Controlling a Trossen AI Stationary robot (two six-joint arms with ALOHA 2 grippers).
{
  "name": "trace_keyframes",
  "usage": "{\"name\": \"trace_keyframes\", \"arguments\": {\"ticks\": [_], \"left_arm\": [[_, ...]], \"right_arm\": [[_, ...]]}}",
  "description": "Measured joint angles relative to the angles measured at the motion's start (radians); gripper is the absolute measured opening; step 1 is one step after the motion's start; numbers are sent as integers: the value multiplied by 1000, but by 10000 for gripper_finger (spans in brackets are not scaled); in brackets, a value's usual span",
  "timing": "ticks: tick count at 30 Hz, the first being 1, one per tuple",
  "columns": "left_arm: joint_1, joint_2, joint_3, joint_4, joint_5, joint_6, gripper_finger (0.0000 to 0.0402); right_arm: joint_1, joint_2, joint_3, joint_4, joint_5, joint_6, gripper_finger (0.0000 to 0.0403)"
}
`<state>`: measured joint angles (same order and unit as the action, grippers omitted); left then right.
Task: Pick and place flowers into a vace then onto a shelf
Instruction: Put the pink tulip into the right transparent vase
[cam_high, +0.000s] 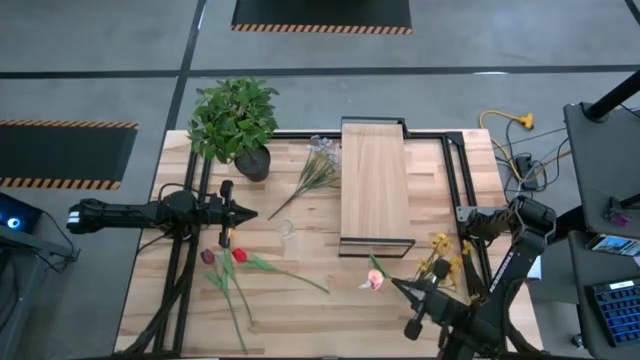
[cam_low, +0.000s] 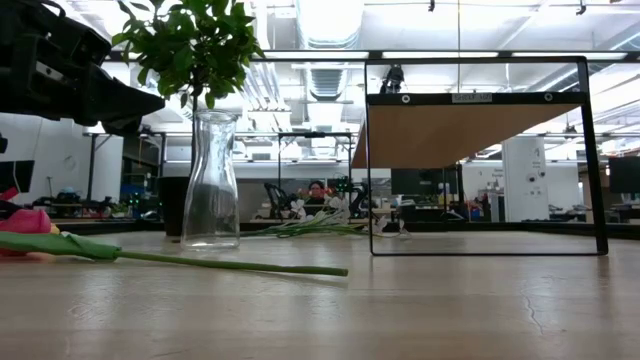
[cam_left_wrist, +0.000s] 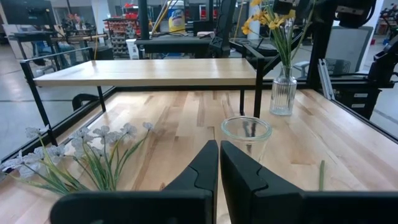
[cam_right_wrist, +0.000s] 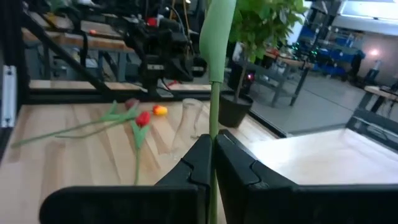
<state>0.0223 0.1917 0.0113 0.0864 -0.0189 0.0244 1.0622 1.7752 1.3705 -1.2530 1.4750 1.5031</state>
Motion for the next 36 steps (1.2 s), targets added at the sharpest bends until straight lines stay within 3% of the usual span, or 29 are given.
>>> {"name": "trace_keyframes", "arguments": {"ticks": [14,23,36], "left_arm": [[0,0,0,0,0,0,0],[0,0,0,0,0,0,0],[0,0,0,0,0,0,0]], "right_arm": [[134,-8,-8,14,71,58,9],[129,30,-64,27,96,60,9],[119,30,-102,38,99,-64,9]]}}
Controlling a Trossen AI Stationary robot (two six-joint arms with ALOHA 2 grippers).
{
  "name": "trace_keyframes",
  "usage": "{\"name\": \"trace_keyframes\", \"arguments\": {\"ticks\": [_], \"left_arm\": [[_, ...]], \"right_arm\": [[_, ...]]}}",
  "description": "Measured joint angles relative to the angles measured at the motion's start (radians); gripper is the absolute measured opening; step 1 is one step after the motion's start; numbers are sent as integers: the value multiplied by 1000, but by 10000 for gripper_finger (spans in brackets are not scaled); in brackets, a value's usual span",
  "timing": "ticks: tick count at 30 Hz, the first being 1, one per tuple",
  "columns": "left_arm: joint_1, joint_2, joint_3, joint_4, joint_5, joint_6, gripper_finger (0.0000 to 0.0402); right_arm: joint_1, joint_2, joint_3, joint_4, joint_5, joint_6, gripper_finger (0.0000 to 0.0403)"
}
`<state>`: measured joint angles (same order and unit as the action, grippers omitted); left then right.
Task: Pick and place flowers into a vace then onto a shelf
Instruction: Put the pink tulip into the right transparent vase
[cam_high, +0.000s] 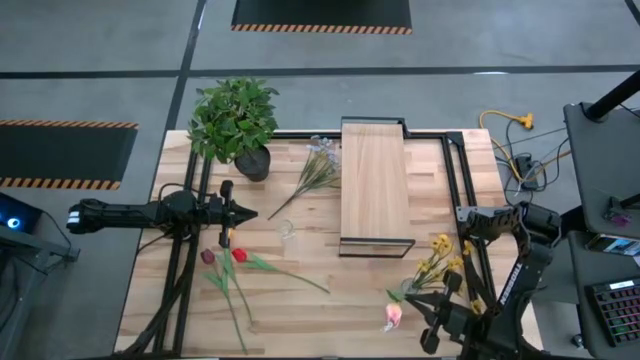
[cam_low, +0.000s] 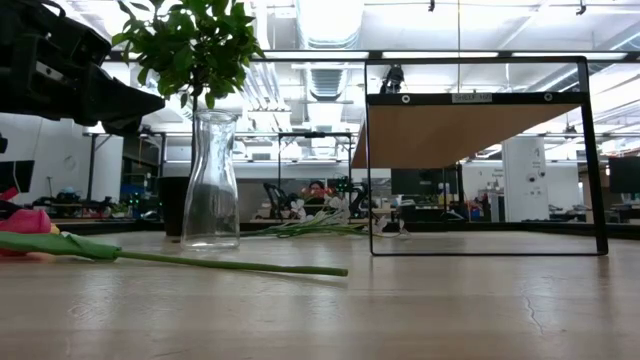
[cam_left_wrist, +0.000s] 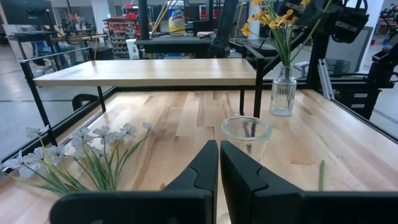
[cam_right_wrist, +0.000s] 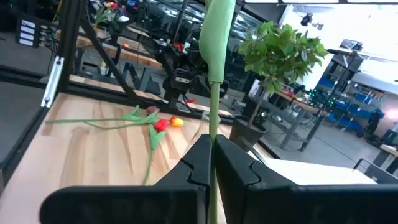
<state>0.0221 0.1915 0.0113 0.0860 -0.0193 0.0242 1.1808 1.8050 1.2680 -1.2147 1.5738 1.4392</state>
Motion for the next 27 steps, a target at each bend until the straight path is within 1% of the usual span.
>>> {"name": "trace_keyframes", "arguments": {"ticks": [7,15,22,27], "left_arm": [[0,0,0,0,0,0,0],[0,0,0,0,0,0,0],[0,0,0,0,0,0,0],[0,0,0,0,0,0,0]], "right_arm": [[-18,0,-69,1,-3,69,9],[-17,0,-123,2,-2,223,8],[-16,0,-173,10,-1,287,8],[-16,-1,-194,13,-46,335,8]]}}
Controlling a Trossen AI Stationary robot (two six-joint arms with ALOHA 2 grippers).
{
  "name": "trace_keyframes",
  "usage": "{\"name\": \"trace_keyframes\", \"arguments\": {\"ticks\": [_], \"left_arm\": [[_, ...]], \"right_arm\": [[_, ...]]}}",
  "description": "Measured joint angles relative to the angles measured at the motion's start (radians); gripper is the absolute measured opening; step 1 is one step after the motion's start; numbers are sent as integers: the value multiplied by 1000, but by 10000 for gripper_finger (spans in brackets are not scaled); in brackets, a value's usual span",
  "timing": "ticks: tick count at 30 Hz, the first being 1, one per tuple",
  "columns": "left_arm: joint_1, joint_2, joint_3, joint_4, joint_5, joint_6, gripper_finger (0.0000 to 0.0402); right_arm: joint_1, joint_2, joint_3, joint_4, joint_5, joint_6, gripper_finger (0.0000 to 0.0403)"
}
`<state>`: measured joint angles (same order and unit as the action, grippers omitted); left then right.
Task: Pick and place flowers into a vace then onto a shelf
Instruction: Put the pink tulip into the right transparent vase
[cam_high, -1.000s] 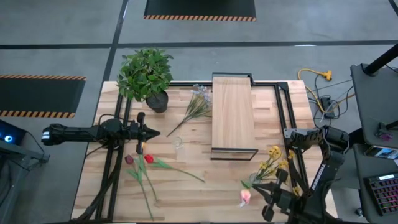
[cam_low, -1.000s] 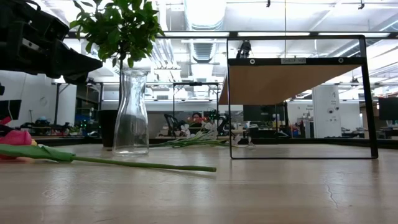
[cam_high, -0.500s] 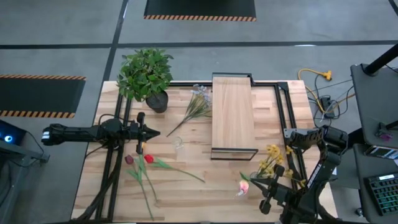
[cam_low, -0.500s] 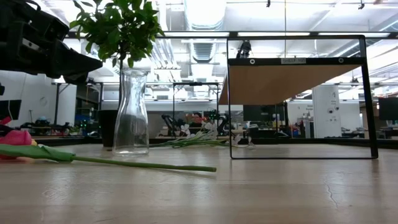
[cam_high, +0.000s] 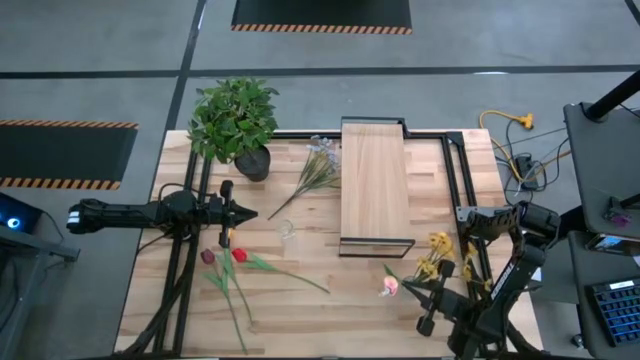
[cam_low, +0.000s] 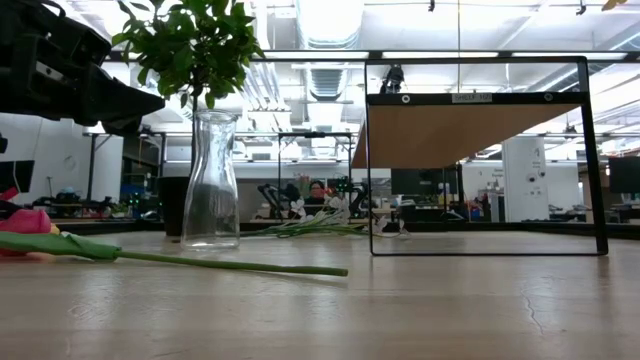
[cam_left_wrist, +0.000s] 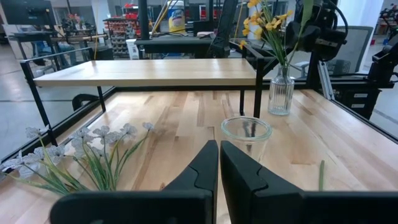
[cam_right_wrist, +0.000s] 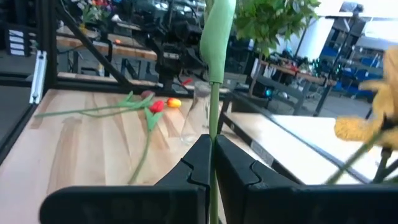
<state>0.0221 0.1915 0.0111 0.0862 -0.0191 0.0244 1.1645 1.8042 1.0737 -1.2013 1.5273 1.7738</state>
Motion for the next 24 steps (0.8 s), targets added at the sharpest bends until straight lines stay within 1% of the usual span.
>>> {"name": "trace_keyframes", "arguments": {"ticks": [8,12,16,20,24], "left_arm": [[0,0,0,0,0,0,0],[0,0,0,0,0,0,0],[0,0,0,0,0,0,0],[0,0,0,0,0,0,0],[0,0,0,0,0,0,0]], "right_arm": [[4,0,1,3,-22,7,9],[5,0,1,4,-65,22,9],[7,0,1,6,-85,43,9],[7,0,1,7,-162,54,9],[7,0,1,7,-166,59,9]]}}
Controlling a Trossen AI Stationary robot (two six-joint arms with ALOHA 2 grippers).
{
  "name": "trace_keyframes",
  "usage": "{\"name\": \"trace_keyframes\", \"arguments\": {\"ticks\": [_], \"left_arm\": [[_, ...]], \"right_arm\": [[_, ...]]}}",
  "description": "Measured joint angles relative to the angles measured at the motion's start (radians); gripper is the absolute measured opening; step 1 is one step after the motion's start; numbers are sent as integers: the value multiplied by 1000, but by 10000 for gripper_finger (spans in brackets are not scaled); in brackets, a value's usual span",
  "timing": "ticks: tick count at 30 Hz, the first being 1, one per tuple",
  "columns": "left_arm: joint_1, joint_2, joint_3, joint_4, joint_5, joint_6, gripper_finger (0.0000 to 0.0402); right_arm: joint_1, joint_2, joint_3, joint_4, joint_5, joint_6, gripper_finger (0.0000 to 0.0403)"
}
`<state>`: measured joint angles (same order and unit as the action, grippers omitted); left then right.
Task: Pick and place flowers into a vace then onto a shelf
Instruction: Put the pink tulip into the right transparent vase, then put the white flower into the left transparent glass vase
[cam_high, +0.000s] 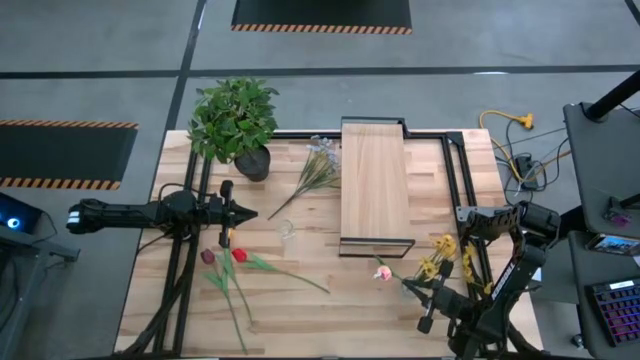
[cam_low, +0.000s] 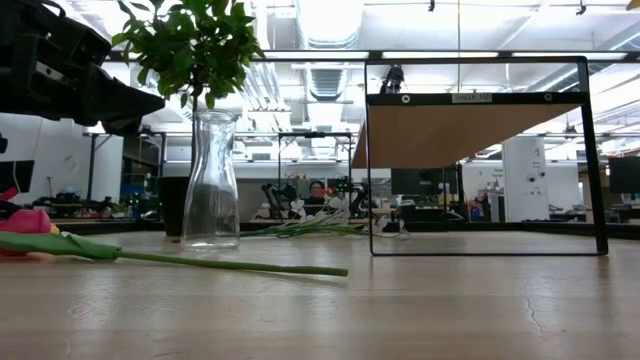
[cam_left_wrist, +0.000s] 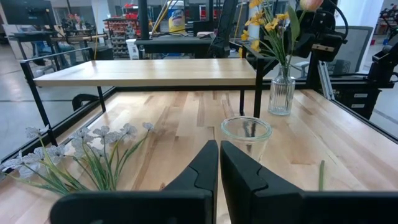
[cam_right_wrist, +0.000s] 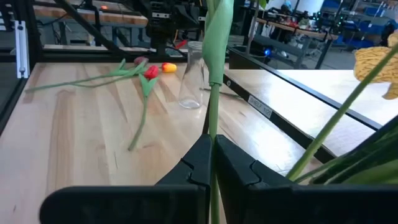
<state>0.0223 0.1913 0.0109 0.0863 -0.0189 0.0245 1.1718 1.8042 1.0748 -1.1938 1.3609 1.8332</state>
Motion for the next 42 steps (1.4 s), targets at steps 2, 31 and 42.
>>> {"name": "trace_keyframes", "arguments": {"ticks": [2,31,42], "left_arm": [[0,0,0,0,0,0,0],[0,0,0,0,0,0,0],[0,0,0,0,0,0,0]], "right_arm": [[0,0,2,0,0,0,9],[-1,-24,241,-12,-61,-246,223],[-10,-29,326,-118,-201,-283,293]]}}
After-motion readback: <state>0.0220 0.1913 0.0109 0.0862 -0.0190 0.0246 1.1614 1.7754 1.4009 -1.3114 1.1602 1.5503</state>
